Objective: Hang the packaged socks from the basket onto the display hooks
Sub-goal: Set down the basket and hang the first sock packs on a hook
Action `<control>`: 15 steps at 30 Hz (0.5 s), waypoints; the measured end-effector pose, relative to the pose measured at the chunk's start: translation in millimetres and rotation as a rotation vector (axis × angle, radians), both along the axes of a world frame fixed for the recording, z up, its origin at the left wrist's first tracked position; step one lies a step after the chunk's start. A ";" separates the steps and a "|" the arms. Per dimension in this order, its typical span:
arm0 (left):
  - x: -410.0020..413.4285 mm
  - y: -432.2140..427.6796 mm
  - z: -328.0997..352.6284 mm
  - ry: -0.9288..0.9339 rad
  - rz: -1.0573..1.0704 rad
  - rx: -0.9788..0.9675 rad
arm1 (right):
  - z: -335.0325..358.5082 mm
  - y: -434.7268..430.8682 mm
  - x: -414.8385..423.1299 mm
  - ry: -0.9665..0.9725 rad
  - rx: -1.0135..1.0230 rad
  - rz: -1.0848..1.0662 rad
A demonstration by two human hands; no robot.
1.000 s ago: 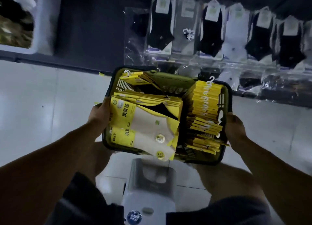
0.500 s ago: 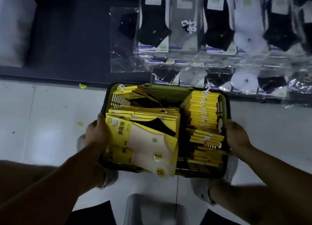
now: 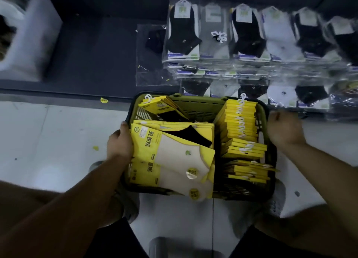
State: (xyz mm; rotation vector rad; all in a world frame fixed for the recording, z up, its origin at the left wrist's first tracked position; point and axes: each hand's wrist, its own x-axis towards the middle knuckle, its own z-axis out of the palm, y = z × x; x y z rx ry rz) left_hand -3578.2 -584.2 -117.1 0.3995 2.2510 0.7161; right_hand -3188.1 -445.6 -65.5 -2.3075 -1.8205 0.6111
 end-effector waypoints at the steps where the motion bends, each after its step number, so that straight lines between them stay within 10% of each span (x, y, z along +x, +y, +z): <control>1: -1.4 -0.8 2.1 -0.002 -0.028 0.006 | 11.2 0.1 -9.3 0.001 0.087 0.093; 8: -9.9 1.0 15.8 0.058 -0.218 0.013 | 49.4 -35.3 -122.6 0.227 -0.047 0.828; 15: -14.1 13.6 35.2 0.128 -0.348 0.040 | 23.5 -54.2 -170.8 -0.196 -0.020 1.080</control>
